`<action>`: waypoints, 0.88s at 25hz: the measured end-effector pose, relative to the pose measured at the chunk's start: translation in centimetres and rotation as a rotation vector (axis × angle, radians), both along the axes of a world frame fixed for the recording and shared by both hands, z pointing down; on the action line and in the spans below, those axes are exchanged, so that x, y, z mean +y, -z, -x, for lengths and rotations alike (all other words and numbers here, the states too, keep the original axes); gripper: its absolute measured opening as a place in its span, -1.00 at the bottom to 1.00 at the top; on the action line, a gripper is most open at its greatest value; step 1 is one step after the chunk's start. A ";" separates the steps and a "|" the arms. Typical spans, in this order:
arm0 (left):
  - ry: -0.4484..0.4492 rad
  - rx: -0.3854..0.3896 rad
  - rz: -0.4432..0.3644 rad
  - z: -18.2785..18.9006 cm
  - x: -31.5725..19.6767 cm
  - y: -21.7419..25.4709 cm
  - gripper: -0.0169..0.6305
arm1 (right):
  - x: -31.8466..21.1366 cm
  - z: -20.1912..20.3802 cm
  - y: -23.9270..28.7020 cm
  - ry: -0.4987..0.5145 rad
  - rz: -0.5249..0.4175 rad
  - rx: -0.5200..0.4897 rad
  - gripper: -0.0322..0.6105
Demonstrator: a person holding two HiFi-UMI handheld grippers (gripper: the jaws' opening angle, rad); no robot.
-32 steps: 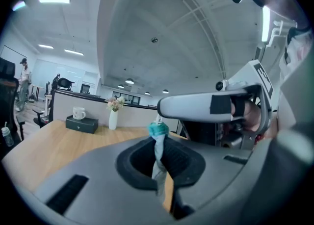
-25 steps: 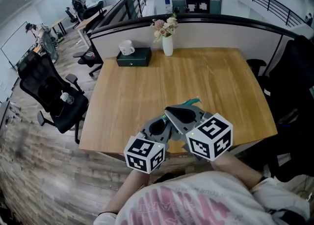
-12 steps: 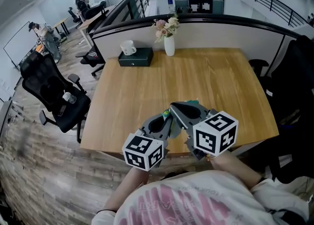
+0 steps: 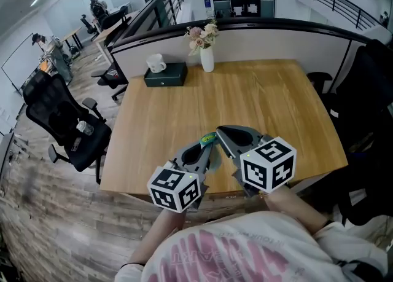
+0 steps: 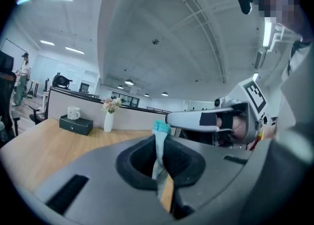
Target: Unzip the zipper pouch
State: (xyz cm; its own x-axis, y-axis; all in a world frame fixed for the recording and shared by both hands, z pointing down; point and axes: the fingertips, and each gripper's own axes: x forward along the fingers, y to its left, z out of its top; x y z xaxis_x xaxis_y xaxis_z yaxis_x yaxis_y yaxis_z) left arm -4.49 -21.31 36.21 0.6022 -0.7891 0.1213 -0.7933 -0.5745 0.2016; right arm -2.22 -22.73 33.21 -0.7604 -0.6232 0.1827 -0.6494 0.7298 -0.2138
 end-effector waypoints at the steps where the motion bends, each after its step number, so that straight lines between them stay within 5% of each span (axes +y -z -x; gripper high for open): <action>1: -0.001 0.006 0.001 0.0 0.0 0.1 -0.93 | -0.1 -0.2 -0.1 -0.006 0.001 0.004 -0.90; 22: -0.034 0.066 0.014 -0.6 0.2 0.5 -0.93 | -1.2 -2.7 -2.9 -0.082 0.073 0.047 -0.90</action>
State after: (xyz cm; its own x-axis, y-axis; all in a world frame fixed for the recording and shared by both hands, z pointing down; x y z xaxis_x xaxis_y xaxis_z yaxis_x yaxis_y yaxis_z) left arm -3.88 -21.06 35.69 0.6356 -0.7667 0.0910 -0.7581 -0.5975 0.2613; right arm 0.47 -23.88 36.10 -0.6966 -0.6669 0.2646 -0.7172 0.6570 -0.2325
